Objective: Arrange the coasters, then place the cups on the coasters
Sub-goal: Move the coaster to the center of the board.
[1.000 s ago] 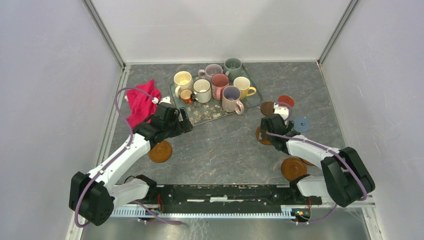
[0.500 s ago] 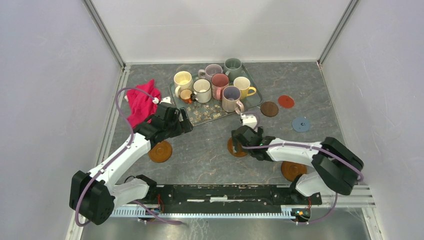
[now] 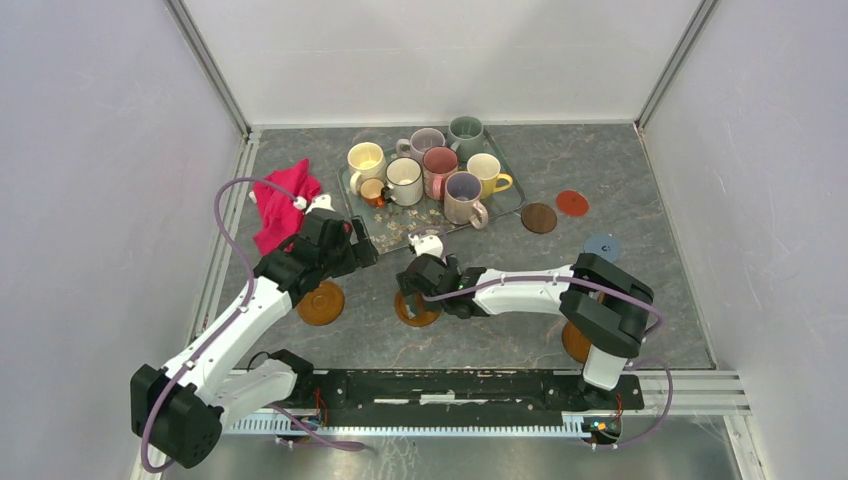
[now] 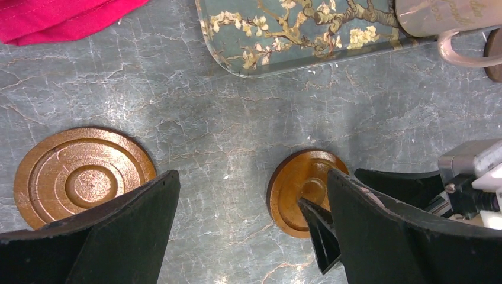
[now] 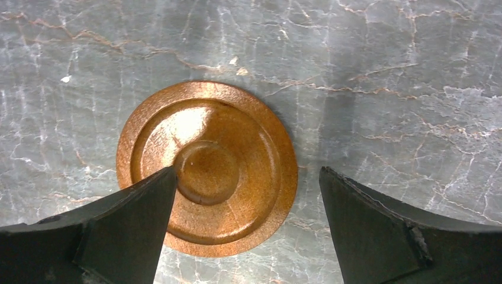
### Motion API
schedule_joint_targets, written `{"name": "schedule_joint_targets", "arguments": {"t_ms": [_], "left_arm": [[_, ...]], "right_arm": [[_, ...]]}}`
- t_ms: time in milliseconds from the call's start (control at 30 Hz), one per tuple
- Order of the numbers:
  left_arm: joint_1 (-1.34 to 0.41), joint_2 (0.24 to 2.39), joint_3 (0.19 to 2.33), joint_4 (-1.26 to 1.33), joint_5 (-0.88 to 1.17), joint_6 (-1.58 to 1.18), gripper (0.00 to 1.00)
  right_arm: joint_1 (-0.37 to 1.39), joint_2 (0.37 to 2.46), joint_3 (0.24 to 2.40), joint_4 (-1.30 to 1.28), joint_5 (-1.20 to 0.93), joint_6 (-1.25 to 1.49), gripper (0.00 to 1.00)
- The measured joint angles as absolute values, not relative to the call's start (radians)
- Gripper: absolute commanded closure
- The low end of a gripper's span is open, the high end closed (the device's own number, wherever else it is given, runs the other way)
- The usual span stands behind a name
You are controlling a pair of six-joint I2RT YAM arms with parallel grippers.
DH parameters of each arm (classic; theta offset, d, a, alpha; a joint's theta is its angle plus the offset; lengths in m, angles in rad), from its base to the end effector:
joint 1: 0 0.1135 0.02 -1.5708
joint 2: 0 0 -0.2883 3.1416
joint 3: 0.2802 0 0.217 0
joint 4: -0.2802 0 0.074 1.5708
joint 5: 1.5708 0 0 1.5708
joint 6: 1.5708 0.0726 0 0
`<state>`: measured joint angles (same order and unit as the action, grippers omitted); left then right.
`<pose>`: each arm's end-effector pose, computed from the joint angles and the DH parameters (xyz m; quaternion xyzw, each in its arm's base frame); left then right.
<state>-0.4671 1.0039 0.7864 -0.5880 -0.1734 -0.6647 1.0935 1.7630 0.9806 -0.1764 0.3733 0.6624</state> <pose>0.1686 -0.0710 0.2654 -0.1233 0.9165 -0.1316 0.3571 0.1828 0.2957 0.1761 -0.1458 0.9273 0.1147 0.3252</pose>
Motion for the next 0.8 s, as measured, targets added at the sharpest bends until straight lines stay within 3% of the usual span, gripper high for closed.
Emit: {"name": "schedule_joint_targets", "arguments": {"t_ms": [200, 367, 800], "left_arm": [[-0.467, 1.002, 0.768, -0.57, -0.152, -0.665, 0.0], [-0.493, 1.032, 0.741, -0.531, -0.107, -0.666, 0.0], [-0.867, 1.316, 0.751, -0.356, -0.107, -0.749, 0.0]], "right_arm": [[1.095, 1.732, 0.976, -0.2, 0.37, 0.645, 0.02], [1.012, 1.53, 0.841, -0.214, 0.407, 0.635, 0.02], [0.767, 1.132, 0.561, -0.356, 0.477, 0.601, 0.02]]}}
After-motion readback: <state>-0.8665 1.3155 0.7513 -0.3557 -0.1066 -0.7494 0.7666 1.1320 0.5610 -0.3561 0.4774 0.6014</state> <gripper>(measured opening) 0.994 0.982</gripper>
